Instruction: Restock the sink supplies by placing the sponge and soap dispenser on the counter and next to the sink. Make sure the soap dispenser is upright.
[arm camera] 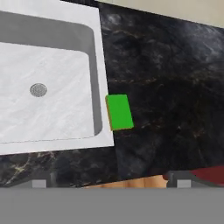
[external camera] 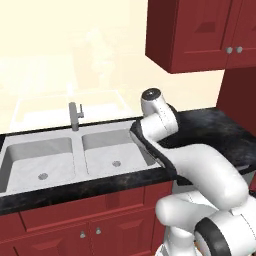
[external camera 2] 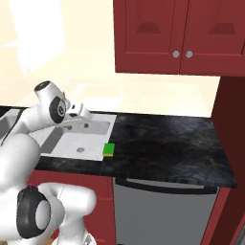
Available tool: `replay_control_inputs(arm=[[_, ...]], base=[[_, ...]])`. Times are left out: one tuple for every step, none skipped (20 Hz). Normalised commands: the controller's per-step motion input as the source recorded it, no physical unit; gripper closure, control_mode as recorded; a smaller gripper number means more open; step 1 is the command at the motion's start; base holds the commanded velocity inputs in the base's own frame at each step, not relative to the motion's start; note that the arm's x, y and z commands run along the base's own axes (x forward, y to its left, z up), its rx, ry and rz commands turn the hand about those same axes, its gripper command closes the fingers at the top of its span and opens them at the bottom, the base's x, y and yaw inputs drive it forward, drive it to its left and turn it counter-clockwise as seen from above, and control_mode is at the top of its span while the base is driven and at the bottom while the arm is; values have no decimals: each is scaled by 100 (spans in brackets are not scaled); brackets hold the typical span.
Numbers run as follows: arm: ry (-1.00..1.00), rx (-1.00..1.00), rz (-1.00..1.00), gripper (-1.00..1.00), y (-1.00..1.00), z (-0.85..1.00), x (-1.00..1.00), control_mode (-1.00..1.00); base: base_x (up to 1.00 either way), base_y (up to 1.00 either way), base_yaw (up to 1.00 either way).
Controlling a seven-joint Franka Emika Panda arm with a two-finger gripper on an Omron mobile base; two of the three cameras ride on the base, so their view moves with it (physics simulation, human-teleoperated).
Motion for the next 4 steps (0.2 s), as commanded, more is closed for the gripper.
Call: replay_control_inputs(arm=[[-13,1,0,-100,-6,0,-78,-100],[-13,3,0,-100,-11,0,-76,-100],[-13,3,0,-100,-10,0,-71,-100],[-12,2,0,-100,-6,6,-66,-100]], base=[[0,0,0],[0,0,0],[0,0,0],[0,0,0]])
